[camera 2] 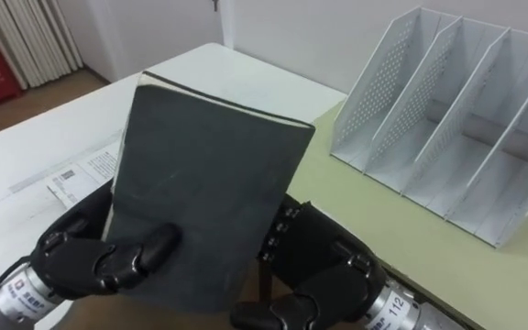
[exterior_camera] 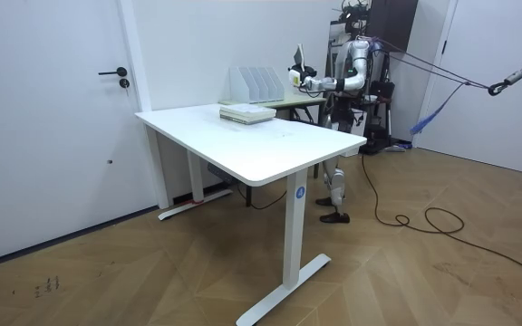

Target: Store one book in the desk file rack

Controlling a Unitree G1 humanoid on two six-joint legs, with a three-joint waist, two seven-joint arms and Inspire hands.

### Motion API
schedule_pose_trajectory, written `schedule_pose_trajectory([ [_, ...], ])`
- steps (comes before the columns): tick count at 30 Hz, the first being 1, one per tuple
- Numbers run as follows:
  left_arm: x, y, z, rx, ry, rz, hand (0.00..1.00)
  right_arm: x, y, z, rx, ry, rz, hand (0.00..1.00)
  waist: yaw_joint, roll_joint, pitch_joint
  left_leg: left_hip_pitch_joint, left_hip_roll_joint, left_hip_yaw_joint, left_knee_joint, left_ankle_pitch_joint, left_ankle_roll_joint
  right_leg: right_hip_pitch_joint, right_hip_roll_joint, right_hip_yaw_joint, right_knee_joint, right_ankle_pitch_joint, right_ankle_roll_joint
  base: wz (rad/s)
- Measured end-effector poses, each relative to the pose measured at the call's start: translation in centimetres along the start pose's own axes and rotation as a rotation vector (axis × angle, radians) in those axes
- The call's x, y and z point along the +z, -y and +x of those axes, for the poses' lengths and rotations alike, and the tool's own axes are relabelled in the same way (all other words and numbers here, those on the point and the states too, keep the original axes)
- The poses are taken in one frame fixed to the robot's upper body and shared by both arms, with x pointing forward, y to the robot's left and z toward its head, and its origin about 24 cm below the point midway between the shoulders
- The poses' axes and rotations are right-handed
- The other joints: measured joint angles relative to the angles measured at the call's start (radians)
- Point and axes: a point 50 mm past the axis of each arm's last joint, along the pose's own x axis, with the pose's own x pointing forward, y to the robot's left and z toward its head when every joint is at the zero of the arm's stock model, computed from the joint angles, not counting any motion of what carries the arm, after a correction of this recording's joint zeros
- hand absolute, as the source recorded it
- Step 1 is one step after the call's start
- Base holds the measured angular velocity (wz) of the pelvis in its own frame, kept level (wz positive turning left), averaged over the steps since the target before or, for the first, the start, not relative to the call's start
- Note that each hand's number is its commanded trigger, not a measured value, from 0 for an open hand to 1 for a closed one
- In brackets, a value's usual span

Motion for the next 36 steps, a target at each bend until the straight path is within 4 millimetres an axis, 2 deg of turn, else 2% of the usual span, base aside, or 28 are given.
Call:
schedule_pose_trajectory([
  [1,-0.3,-0.2,-0.1,0.008,-0.008,-0.010,1.00,0.0,0.0,0.0,0.003,0.000,0.001,0.09,0.000,0.000,-0.0002,0.001,0.000,0.000,0.000,0.000,0.000,0.000,0.000,0.000,0.000,0.000,0.000,0.00],
  [2,-0.5,-0.2,-0.2,0.011,-0.015,-0.016,1.00,0.0,0.0,0.0,0.004,-0.001,0.001,0.36,0.000,0.000,-0.0002,0.001,0.000,0.001,0.000,0.000,0.000,0.000,0.000,0.001,0.000,0.000,0.000,0.00],
  [5,-0.9,-0.3,-0.2,0.012,-0.040,-0.023,1.00,-0.1,-0.1,0.0,0.010,0.001,0.006,0.84,-0.001,-0.002,-0.0011,-0.001,0.000,0.002,0.000,0.000,0.000,0.000,0.000,0.001,-0.001,0.000,0.000,0.00],
  [7,-1.0,-0.2,-0.3,0.006,-0.045,-0.022,1.00,-0.1,-0.1,0.0,0.014,0.002,0.009,1.00,-0.002,-0.002,-0.0019,0.000,0.000,0.002,0.000,0.000,0.000,0.002,0.001,0.001,-0.004,0.000,0.000,0.00],
  [14,-2.0,0.3,0.0,-0.037,-0.087,-0.052,1.00,-0.2,0.4,-0.3,-0.049,-0.016,0.013,1.00,-0.001,-0.001,-0.0022,0.004,0.000,0.003,-0.002,0.000,0.000,0.002,0.001,0.003,-0.005,0.000,0.000,0.00],
  [22,-2.7,0.6,0.2,-0.061,-0.113,-0.071,1.00,-0.8,0.1,-0.3,-0.043,-0.032,0.075,1.00,-0.001,0.012,-0.0092,0.006,0.000,0.007,-0.018,0.001,0.000,0.002,0.004,0.015,-0.005,0.000,0.000,-0.01],
  [29,-2.8,0.4,-0.1,-0.050,-0.138,-0.069,1.00,-1.1,0.1,-0.4,-0.059,-0.057,0.086,1.00,-0.002,0.009,-0.0062,0.007,0.001,0.017,-0.020,0.000,0.000,0.000,0.011,0.020,-0.006,0.000,0.000,0.00],
  [30,-2.8,0.4,-0.1,-0.051,-0.141,-0.069,0.69,-1.1,0.1,-0.4,-0.058,-0.059,0.086,1.00,-0.002,0.007,-0.0047,0.007,0.001,0.018,-0.020,0.000,0.000,0.000,0.012,0.020,-0.006,0.000,0.000,0.00],
  [31,-2.9,0.4,-0.1,-0.054,-0.147,-0.070,0.06,-1.2,0.1,-0.4,-0.058,-0.065,0.085,1.00,-0.002,0.005,-0.0038,0.007,0.001,0.018,-0.020,0.000,0.000,0.000,0.012,0.020,-0.006,0.000,0.000,0.00],
  [32,-2.9,0.4,-0.1,-0.055,-0.152,-0.070,0.00,-1.2,0.1,-0.4,-0.057,-0.068,0.085,1.00,-0.002,0.005,-0.0036,0.007,0.001,0.018,-0.021,0.000,0.000,-0.001,0.012,0.020,-0.007,0.000,0.000,0.00],
  [36,-3.0,0.4,-0.3,-0.055,-0.168,-0.068,0.00,-1.2,0.1,-0.5,-0.058,-0.078,0.082,1.00,-0.002,0.004,-0.0024,0.006,0.002,0.016,-0.022,0.000,0.000,-0.002,0.012,0.019,-0.007,0.000,0.000,0.00],
])
